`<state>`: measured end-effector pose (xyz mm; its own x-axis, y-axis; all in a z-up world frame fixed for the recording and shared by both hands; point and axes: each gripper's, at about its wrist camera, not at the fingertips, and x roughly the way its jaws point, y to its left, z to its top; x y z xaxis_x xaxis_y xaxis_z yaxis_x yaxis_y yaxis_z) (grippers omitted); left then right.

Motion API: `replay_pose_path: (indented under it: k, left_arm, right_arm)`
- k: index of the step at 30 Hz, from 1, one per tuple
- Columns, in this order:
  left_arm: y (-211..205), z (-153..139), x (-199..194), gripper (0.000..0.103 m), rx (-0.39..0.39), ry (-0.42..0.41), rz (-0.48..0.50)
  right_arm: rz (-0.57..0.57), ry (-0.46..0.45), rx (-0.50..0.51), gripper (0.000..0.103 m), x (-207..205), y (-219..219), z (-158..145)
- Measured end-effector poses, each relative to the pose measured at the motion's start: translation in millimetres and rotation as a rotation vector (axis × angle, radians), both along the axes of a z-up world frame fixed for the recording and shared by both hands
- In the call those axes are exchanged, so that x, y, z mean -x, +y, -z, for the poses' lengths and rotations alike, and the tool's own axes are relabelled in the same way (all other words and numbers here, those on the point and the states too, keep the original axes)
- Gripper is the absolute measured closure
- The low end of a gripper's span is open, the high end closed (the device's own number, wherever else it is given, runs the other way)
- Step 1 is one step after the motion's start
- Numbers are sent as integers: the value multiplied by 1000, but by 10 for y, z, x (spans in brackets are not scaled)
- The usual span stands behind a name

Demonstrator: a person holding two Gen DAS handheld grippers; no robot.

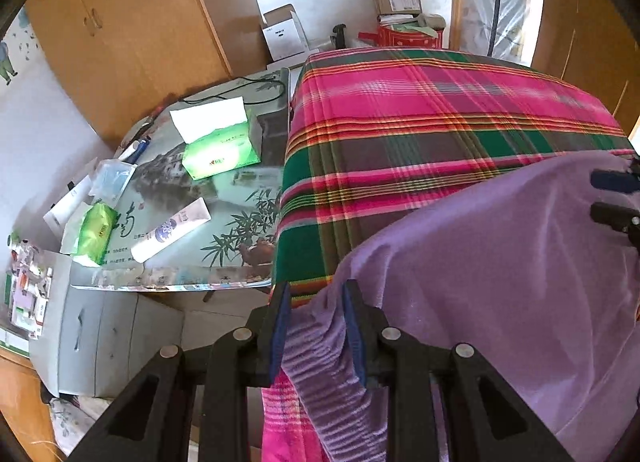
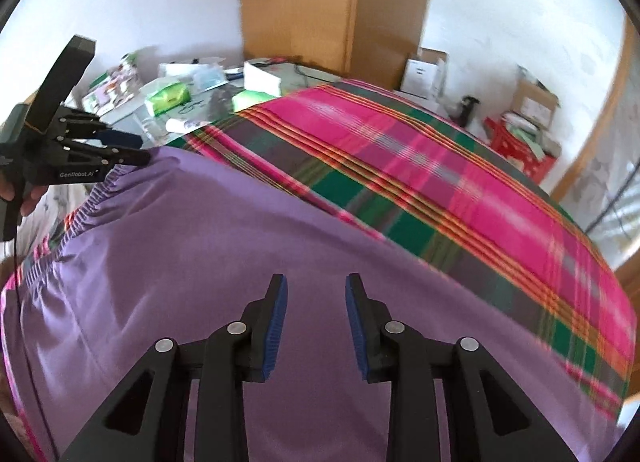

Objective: Fold clothes
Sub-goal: 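Grasp the elastic waistband with the left gripper while the right gripper grasps the garment edge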

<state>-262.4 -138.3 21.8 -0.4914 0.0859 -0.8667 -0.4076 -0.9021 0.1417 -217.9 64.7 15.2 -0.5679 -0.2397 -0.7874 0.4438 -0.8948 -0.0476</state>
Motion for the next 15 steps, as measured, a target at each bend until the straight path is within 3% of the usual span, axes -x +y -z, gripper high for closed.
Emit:
replay_pose_path:
  k: [1,7,15]
  left_arm:
    - [-7,11,16,76,-6,-5,5]
    - [22,84,61,75,-11,-21,50]
    - [52,129,79,73,-16,-15,94]
  right_arm:
    - [-3,-4,0,56,59,-24,20]
    - [-24,-27,0,46,413,-171,141]
    - [-42,-19,4,43,644,-234,284]
